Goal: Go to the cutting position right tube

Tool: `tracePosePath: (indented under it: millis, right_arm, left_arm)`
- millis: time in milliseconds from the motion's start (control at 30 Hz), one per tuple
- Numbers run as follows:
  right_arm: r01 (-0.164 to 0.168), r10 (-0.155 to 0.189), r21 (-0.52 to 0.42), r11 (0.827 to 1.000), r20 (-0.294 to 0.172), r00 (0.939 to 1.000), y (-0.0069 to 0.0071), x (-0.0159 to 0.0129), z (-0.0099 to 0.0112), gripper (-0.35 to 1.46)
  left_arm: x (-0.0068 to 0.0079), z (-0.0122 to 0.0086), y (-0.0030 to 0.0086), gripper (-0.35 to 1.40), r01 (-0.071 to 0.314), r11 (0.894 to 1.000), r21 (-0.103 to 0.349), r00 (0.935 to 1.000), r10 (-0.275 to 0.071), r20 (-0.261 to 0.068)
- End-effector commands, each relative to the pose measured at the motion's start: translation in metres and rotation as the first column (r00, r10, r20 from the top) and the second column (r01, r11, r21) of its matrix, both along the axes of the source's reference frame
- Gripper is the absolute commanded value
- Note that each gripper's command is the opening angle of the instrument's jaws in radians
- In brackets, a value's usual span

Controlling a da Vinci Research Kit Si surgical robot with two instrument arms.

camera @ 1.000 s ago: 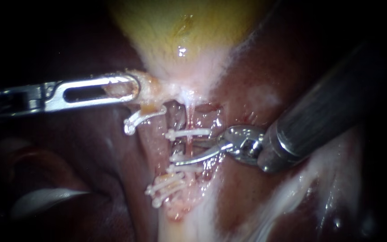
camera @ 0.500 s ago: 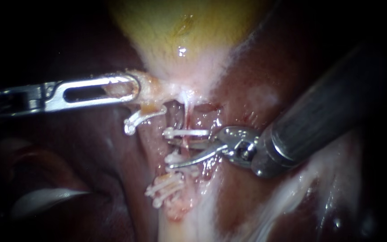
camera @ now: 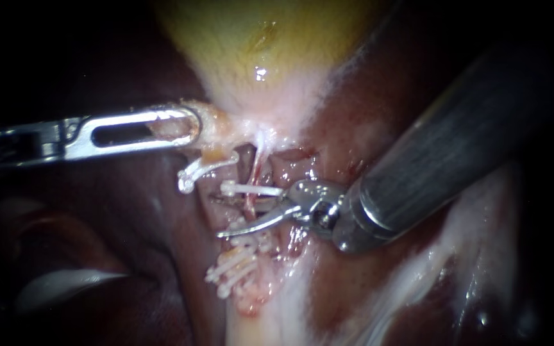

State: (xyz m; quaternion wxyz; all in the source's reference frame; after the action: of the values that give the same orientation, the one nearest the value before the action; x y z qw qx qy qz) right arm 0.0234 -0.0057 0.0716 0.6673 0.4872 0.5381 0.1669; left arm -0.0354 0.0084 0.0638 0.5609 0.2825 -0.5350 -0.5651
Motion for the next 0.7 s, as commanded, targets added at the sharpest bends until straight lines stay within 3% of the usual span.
tracePosePath:
  millis: [33, 167, 700]
  right_arm:
    - [-0.006, 0.006, -0.001, 1.000, 0.000, 1.0000, 0.0000, 0.0001, 0.0000, 1.42]
    - [-0.021, 0.021, 0.002, 1.000, -0.004, 0.9998, 0.0003, 0.0007, 0.0002, 1.42]
    - [-0.019, 0.019, 0.001, 1.000, -0.005, 0.9998, 0.0002, 0.0005, 0.0003, 1.44]
  left_arm:
    - [0.0000, 0.0001, 0.0000, -0.35, 0.000, 1.000, 0.000, 1.0000, 0.000, 0.000]
    - [0.0000, 0.0001, 0.0000, -0.35, 0.000, 1.000, 0.000, 1.0000, 0.000, 0.000]
    - [0.0000, 0.0000, 0.0000, -0.35, 0.000, 1.000, 0.000, 1.0000, 0.000, 0.000]
